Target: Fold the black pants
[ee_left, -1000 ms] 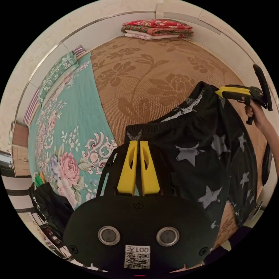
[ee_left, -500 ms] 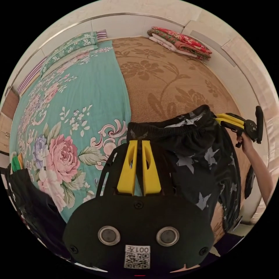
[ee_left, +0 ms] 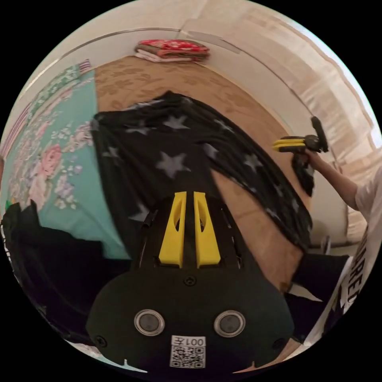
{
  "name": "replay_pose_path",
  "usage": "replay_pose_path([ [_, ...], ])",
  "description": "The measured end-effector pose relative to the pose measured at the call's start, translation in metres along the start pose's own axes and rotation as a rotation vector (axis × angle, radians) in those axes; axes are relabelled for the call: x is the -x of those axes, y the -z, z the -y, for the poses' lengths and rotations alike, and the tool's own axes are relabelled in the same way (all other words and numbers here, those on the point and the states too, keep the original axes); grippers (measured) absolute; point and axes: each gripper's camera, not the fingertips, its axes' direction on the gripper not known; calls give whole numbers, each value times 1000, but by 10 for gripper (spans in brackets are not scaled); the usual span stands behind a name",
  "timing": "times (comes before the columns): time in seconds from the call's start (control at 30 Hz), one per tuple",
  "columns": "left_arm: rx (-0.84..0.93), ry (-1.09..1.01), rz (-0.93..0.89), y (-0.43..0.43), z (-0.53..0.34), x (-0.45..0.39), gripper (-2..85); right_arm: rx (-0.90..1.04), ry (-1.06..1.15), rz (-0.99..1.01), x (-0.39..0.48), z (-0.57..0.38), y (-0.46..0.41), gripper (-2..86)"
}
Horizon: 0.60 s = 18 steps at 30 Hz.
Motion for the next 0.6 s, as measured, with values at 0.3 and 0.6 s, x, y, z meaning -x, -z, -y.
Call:
replay_pose_path([
  [0.3,186,-90,-524,-110,-82,-265,16,207,-67,117,-12,-124,18,86],
  [0.6,162,137,-388,-187,-124,-420,59,268,87,194,-47,-173,-4,18],
])
